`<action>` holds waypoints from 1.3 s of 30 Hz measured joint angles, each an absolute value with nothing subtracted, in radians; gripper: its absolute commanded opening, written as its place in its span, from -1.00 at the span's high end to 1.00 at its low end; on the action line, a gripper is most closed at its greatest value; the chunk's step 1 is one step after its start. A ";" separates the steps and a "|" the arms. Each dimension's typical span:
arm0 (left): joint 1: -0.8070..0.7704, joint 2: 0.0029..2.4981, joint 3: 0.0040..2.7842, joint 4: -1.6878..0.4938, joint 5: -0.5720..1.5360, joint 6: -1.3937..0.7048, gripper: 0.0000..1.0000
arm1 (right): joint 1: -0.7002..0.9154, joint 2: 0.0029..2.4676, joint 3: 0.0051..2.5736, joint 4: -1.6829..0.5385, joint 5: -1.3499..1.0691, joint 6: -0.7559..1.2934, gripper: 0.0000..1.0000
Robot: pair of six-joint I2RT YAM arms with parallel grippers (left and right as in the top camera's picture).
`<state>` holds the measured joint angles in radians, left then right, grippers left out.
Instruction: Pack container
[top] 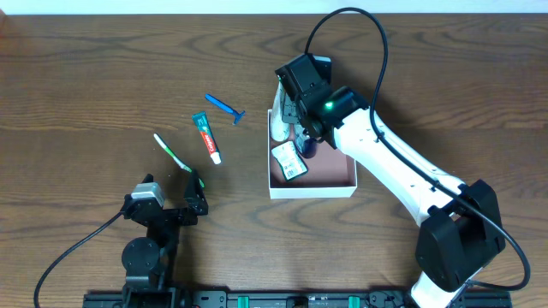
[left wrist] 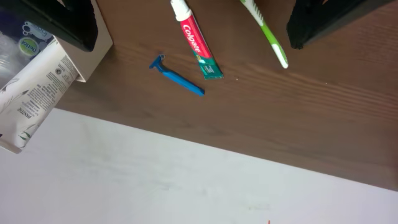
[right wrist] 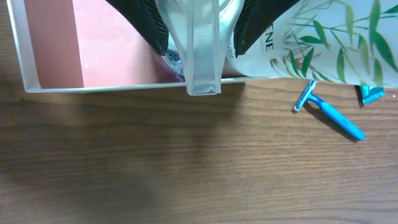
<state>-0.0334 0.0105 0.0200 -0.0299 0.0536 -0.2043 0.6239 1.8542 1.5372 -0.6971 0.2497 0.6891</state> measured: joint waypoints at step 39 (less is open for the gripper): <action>-0.033 0.010 0.020 -0.030 0.054 -0.205 -0.96 | 0.641 1.854 1.537 -0.699 0.267 0.696 -0.02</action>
